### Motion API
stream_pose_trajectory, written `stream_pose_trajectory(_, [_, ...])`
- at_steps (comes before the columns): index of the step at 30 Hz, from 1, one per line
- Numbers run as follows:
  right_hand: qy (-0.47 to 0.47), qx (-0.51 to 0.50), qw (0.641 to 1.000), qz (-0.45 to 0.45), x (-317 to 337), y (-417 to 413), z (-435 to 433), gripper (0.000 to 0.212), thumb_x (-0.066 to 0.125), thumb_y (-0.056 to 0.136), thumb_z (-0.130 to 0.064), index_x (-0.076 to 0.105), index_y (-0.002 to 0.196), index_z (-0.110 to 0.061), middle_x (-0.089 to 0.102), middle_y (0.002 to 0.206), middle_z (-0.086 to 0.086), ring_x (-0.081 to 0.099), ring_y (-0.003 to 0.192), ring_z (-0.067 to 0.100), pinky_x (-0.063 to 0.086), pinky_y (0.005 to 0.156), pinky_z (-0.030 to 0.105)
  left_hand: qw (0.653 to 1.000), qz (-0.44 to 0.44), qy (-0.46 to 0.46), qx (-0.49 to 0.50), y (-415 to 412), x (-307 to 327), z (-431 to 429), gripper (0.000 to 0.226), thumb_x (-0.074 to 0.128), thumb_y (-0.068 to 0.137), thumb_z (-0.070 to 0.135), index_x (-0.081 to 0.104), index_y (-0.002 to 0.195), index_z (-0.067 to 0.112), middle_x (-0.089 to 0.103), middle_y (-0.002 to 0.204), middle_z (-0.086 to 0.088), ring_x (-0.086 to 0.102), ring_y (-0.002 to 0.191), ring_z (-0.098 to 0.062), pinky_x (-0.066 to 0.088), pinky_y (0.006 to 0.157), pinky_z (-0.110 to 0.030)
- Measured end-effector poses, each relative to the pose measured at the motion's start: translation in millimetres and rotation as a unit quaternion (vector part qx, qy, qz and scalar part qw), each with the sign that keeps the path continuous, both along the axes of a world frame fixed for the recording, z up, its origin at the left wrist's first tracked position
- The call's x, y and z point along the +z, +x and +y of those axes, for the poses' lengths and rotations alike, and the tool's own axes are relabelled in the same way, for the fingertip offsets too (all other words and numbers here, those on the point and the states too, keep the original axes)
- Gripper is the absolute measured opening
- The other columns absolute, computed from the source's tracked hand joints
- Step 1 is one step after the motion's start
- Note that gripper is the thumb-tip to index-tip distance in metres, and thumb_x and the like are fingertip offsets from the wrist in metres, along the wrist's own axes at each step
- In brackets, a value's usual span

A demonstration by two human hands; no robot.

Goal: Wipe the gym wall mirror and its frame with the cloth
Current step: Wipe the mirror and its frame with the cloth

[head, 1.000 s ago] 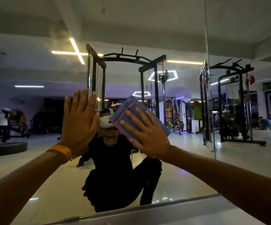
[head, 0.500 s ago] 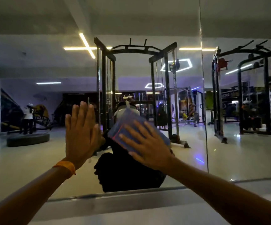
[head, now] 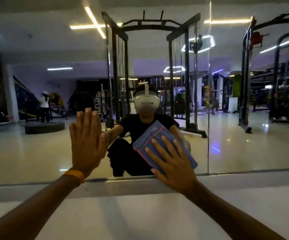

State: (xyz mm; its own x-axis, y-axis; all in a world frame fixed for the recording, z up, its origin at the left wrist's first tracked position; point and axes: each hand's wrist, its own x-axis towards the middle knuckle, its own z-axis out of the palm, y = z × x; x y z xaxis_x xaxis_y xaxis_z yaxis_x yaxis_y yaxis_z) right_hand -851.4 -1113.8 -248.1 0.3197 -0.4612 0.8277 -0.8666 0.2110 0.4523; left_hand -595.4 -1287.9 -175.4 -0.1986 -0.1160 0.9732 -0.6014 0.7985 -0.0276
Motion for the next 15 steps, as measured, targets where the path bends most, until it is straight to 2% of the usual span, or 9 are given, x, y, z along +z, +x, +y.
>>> stream_pose_trajectory(1, [0.027, -0.003, 0.999, 0.032, -9.0, -9.6, 7.5, 0.062, 0.032, 0.108, -0.054, 0.033, 0.161, -0.023, 0.023, 0.170, 0.007, 0.016, 0.158, 0.032, 0.014, 0.126, 0.054, 1.000, -0.007, -0.002, 0.005, -4.0, -2.5, 1.8, 0.069, 0.030, 0.106, 0.037, 0.012, 0.164, 0.005, 0.001, 0.173, -0.015, 0.000, 0.160, -0.033, -0.002, 0.129, -0.054])
stream_pose_trajectory(3, [0.018, 0.002, 1.000, 0.023, -5.8, -32.4, 26.0, 0.060, 0.032, 0.108, -0.053, 0.033, 0.161, -0.025, 0.023, 0.170, 0.006, 0.017, 0.158, 0.031, 0.018, 0.125, 0.055, 1.000, -0.020, -0.002, 0.013, -9.0, -6.1, 4.4, 0.070, 0.032, 0.106, 0.036, 0.011, 0.164, 0.005, 0.000, 0.173, -0.014, 0.000, 0.160, -0.033, -0.002, 0.129, -0.055])
stream_pose_trajectory(5, [-0.049, 0.002, 0.997, -0.067, 8.4, -53.1, 43.8, 0.059, 0.032, 0.108, -0.050, 0.030, 0.162, -0.024, 0.022, 0.171, 0.008, 0.015, 0.158, 0.033, 0.019, 0.124, 0.059, 1.000, -0.029, 0.001, 0.013, -9.6, -7.7, 5.3, 0.071, 0.035, 0.105, 0.035, 0.010, 0.164, 0.004, 0.000, 0.173, -0.015, -0.001, 0.160, -0.034, -0.001, 0.129, -0.056])
stream_pose_trajectory(7, [-0.115, 0.000, 0.979, -0.167, 18.4, -63.9, 54.6, 0.061, 0.034, 0.108, -0.047, 0.026, 0.163, -0.022, 0.018, 0.171, 0.010, 0.012, 0.159, 0.036, 0.013, 0.126, 0.060, 0.999, -0.048, -0.003, 0.007, -7.5, -10.4, 7.0, 0.071, 0.034, 0.105, 0.035, 0.011, 0.164, 0.004, 0.001, 0.173, -0.016, 0.000, 0.160, -0.034, 0.001, 0.129, -0.057])
stream_pose_trajectory(9, [-0.126, 0.013, 0.972, -0.197, 8.2, -51.5, 49.4, 0.062, 0.034, 0.108, -0.047, 0.019, 0.164, -0.024, 0.013, 0.172, 0.009, 0.009, 0.159, 0.037, 0.007, 0.128, 0.057, 0.995, -0.093, -0.021, 0.012, -1.7, -19.4, 10.7, 0.070, 0.032, 0.106, 0.037, 0.013, 0.164, 0.003, 0.003, 0.173, -0.018, 0.003, 0.160, -0.037, 0.004, 0.128, -0.060])
stream_pose_trajectory(10, [-0.100, 0.019, 0.980, -0.171, -5.3, -39.8, 42.5, 0.063, 0.034, 0.108, -0.046, 0.016, 0.165, -0.026, 0.012, 0.172, 0.009, 0.008, 0.159, 0.037, 0.004, 0.128, 0.056, 0.992, -0.118, -0.032, 0.015, 0.7, -25.7, 12.2, 0.069, 0.032, 0.106, 0.038, 0.015, 0.163, 0.003, 0.005, 0.172, -0.019, 0.004, 0.160, -0.038, 0.006, 0.127, -0.062])
stream_pose_trajectory(12, [0.002, 0.031, 0.998, -0.057, -37.2, -19.1, 28.2, 0.063, 0.036, 0.107, -0.045, 0.019, 0.164, -0.025, 0.016, 0.172, 0.010, 0.008, 0.159, 0.035, 0.004, 0.128, 0.055, 0.988, -0.151, -0.038, 0.018, 4.2, -36.8, 13.6, 0.068, 0.031, 0.106, 0.038, 0.018, 0.163, 0.004, 0.007, 0.172, -0.019, 0.005, 0.159, -0.039, 0.008, 0.127, -0.063])
stream_pose_trajectory(15, [0.095, 0.030, 0.993, 0.066, -42.9, -23.9, 26.3, 0.058, 0.032, 0.109, -0.046, 0.028, 0.162, -0.023, 0.025, 0.169, 0.009, 0.015, 0.158, 0.032, 0.009, 0.128, 0.051, 0.989, -0.145, -0.030, 0.008, 5.7, -40.0, 11.4, 0.066, 0.032, 0.106, 0.036, 0.020, 0.163, 0.005, 0.009, 0.172, -0.018, 0.007, 0.160, -0.038, 0.008, 0.127, -0.062])
